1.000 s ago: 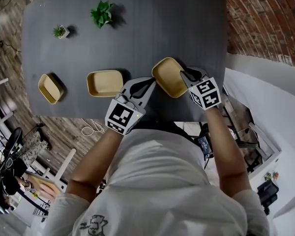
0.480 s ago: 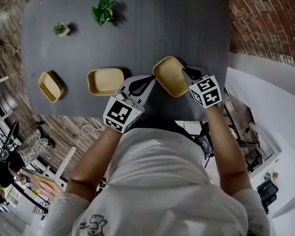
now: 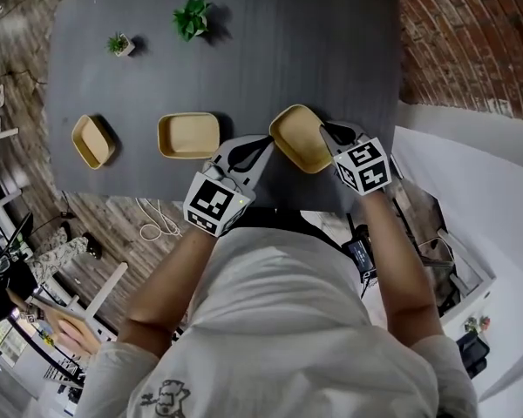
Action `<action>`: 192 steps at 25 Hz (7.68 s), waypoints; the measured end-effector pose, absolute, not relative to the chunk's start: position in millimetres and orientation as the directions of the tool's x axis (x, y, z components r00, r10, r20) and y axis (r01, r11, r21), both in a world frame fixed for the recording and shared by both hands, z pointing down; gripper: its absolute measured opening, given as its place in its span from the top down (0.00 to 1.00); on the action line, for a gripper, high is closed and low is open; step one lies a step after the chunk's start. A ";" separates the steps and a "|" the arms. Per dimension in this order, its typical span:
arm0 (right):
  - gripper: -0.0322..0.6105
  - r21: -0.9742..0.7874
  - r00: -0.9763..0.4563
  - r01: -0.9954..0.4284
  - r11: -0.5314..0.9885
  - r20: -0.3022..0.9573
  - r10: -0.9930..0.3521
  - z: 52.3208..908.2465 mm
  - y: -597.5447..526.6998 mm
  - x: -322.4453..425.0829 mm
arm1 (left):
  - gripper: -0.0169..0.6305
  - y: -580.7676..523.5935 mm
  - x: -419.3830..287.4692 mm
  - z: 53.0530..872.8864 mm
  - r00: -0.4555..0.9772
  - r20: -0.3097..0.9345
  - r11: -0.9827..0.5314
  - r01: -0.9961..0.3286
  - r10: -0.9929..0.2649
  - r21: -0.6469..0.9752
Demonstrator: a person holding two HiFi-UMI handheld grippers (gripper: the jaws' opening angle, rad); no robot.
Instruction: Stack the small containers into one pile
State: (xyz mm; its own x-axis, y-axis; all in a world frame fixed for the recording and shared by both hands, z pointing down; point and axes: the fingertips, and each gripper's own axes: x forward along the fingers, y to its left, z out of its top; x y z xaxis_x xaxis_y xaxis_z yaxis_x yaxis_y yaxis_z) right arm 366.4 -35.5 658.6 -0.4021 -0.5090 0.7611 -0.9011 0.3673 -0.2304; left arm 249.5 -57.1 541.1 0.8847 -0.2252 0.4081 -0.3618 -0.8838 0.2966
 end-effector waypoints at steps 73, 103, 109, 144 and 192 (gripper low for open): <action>0.92 -0.052 -0.536 -0.767 0.640 0.602 -0.593 490.7 -33.6 27.8 | 0.96 -33.9 -96.4 396.5 0.828 0.201 -0.829 -0.549 -0.523 0.106; 0.92 -0.154 -0.598 -0.625 0.765 0.725 -0.342 559.9 -106.7 64.0 | 0.96 -100.1 -70.1 467.4 0.776 0.317 -0.739 -0.624 -0.545 0.254; 0.92 -0.182 -0.624 -0.563 0.806 0.733 -0.270 581.8 -119.9 71.7 | 0.96 -112.1 -62.1 491.8 0.760 0.368 -0.718 -0.640 -0.537 0.275; 0.90 -0.311 -0.638 -0.397 0.864 0.770 -0.016 675.3 -170.4 69.5 | 0.96 -150.0 -57.8 552.0 0.686 0.523 -0.629 -0.708 -0.506 0.321; 0.85 -0.008 -0.614 -0.717 0.697 0.482 -0.626 474.3 -25.2 2.8 | 0.96 -10.7 -160.8 443.6 0.726 0.280 -0.701 -0.684 -0.628 0.200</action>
State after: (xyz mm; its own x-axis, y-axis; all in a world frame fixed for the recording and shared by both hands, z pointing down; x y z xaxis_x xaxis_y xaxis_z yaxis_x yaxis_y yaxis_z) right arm 2.8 -25.2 474.3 -0.6136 -0.6255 0.4819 -0.7169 0.6972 -0.0078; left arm -160.8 -10.7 443.6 0.7258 -0.6285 0.2796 -0.6843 -0.7012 0.2001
